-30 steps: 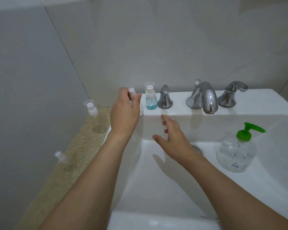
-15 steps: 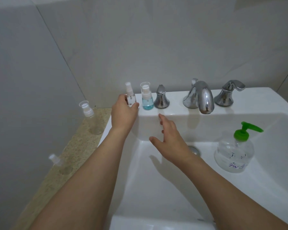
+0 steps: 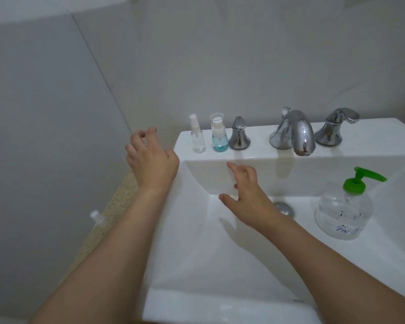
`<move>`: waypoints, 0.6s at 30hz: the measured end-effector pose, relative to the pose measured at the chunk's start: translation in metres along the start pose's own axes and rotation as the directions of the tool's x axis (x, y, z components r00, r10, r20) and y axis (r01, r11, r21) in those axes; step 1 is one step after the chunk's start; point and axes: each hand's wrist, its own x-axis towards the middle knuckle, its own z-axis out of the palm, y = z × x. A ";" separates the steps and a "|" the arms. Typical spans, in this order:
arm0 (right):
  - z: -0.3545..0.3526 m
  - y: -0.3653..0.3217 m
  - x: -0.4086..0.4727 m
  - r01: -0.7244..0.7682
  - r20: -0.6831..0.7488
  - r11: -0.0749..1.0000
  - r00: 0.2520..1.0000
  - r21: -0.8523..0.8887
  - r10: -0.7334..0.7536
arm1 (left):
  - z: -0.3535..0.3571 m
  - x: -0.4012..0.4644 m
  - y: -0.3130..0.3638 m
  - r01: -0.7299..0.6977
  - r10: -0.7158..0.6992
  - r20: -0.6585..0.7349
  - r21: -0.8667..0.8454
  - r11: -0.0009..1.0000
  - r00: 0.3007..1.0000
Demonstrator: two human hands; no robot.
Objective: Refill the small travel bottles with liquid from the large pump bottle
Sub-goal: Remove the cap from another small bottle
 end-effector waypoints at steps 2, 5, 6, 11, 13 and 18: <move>0.001 0.000 -0.001 -0.004 0.006 1.000 1.000 -0.016 0.004 | 0.002 0.003 -0.009 0.035 -0.039 0.034 0.099 0.994 0.999; 0.002 -0.001 -0.002 -0.021 0.032 0.999 0.999 -0.034 0.022 | 0.009 0.009 -0.021 0.113 -0.131 0.120 0.143 0.983 0.984; 0.002 -0.001 -0.002 -0.026 0.041 0.999 0.999 -0.040 0.027 | 0.011 0.011 -0.024 0.139 -0.160 0.150 0.143 0.980 0.976; 0.003 0.001 -0.001 -0.029 0.048 0.999 0.998 -0.029 0.030 | 0.008 0.012 -0.031 0.143 -0.153 0.197 0.063 0.988 0.968; 0.003 0.001 -0.002 -0.032 0.052 0.999 0.998 -0.027 0.033 | 0.003 0.011 -0.030 0.124 -0.130 0.158 0.049 0.991 0.979; 0.002 0.001 -0.001 -0.036 0.064 0.999 0.997 -0.014 0.036 | -0.009 0.006 -0.004 -0.120 0.120 -0.060 -0.004 0.993 0.991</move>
